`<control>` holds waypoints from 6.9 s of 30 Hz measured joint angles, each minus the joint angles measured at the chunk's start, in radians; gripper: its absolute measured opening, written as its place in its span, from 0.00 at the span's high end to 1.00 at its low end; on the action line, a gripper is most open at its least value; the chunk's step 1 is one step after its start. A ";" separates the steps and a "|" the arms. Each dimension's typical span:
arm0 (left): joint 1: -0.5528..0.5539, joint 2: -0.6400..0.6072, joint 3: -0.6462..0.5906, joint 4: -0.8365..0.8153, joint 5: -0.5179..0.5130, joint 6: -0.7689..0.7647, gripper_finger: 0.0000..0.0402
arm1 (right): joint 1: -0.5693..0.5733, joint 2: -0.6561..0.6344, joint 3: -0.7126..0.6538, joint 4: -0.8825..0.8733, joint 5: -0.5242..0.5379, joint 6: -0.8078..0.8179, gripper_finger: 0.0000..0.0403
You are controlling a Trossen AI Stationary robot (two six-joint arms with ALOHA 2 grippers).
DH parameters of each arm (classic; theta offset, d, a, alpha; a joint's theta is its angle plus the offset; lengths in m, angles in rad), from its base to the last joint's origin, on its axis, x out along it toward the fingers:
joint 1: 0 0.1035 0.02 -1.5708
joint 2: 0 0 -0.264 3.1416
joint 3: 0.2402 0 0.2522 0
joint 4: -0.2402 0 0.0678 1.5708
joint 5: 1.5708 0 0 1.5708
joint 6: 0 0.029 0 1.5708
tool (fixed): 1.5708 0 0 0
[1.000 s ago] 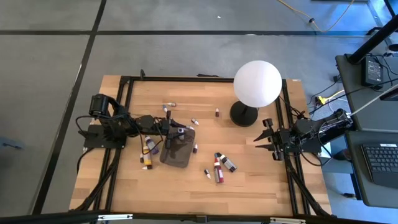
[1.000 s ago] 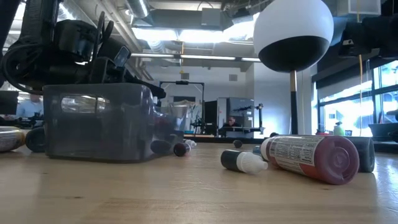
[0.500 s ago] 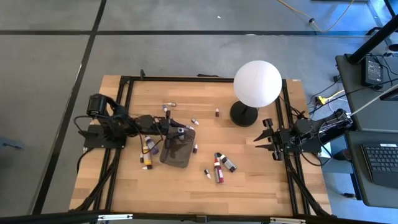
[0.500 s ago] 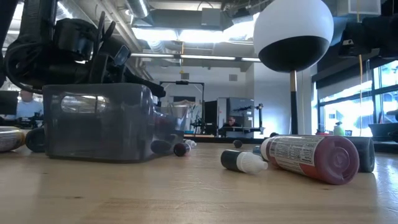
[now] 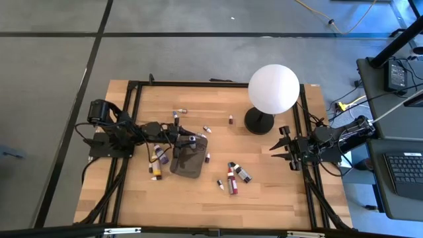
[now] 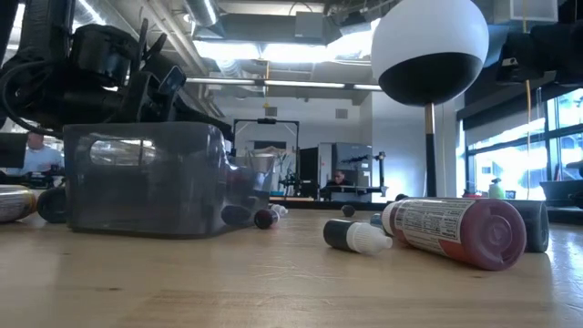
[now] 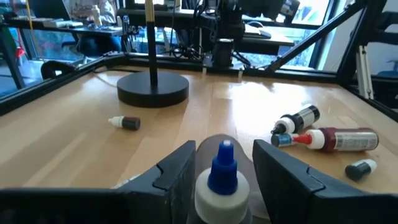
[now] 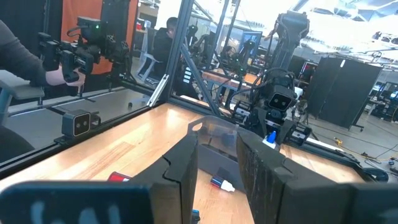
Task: Pick & Place food coloring
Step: Put the large purple food coloring bottle into the black bin
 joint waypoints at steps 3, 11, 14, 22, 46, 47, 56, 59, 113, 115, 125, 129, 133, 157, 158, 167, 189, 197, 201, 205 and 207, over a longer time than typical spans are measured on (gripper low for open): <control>0.000 -0.038 0.000 -0.065 -0.001 -0.004 0.61 | 0.000 0.000 0.000 0.000 0.000 0.000 0.72; 0.000 -0.224 0.000 -0.273 -0.002 0.002 0.61 | 0.000 0.000 0.000 0.000 0.000 0.000 0.72; 0.000 -0.324 0.000 -0.409 -0.008 0.020 0.61 | 0.000 0.000 0.000 0.000 0.000 0.000 0.72; -0.026 -0.549 0.000 -0.605 -0.093 -0.034 0.60 | 0.000 0.000 0.000 0.000 0.000 0.000 0.72; -0.292 -0.645 0.683 -2.013 -0.411 -0.623 0.61 | 0.000 0.000 0.000 0.000 0.000 0.000 0.72; -0.292 -0.651 0.703 -2.082 -0.439 -0.729 0.61 | 0.000 0.000 0.000 -0.001 0.000 0.010 0.72; -0.296 -0.652 0.702 -2.520 -0.495 -1.315 0.61 | 0.000 0.000 0.000 -0.017 0.007 0.150 0.72; -0.296 -0.652 0.662 -2.504 -0.516 -1.368 0.61 | 0.000 0.000 0.000 -0.005 0.046 0.122 0.72; -0.303 -0.317 0.483 -2.380 -0.287 -1.993 0.61 | 0.000 0.000 0.000 0.004 0.087 0.127 0.72; -0.303 -0.304 0.483 -2.372 -0.286 -1.994 0.61 | 0.000 0.000 0.000 0.003 0.087 0.127 0.72; -0.301 -0.275 0.483 -2.315 -0.287 -1.990 0.60 | 0.000 0.000 0.000 0.001 0.087 0.127 0.72; -0.301 -0.275 0.483 -2.256 -0.298 -1.939 0.61 | 0.000 0.000 0.000 0.000 0.087 0.127 0.72; -0.301 -0.275 0.483 -2.195 -0.300 -1.859 0.61 | 0.000 0.000 0.000 0.000 0.087 0.127 0.72; -0.301 -0.277 0.484 -2.200 -0.146 -1.641 0.61 | 0.000 0.000 0.000 0.000 0.087 0.127 0.72; -0.302 -0.276 0.483 -2.200 -0.142 -1.646 0.61 | 0.000 0.000 0.000 -0.001 0.087 0.127 0.72; -0.301 -0.276 0.483 -2.200 -0.143 -1.600 0.64 | 0.000 0.000 0.000 -0.001 0.087 0.127 0.72; -0.301 -0.276 0.490 -2.196 -0.164 -1.575 0.70 | 0.000 0.000 0.000 -0.001 0.087 0.127 0.72; -0.301 -0.276 0.526 -2.197 -0.189 -1.523 0.70 | 0.000 0.000 0.000 0.000 0.087 0.127 0.72; -0.301 -0.276 0.552 -2.209 -0.209 -1.489 0.70 | 0.000 0.000 0.000 0.000 0.087 0.127 0.72; -0.301 -0.289 0.596 -2.259 -0.235 -1.447 0.70 | 0.000 0.000 0.000 0.000 0.087 0.127 0.72; -0.301 -0.307 0.628 -2.318 -0.252 -1.435 0.70 | 0.000 0.000 0.000 0.000 0.087 0.127 0.72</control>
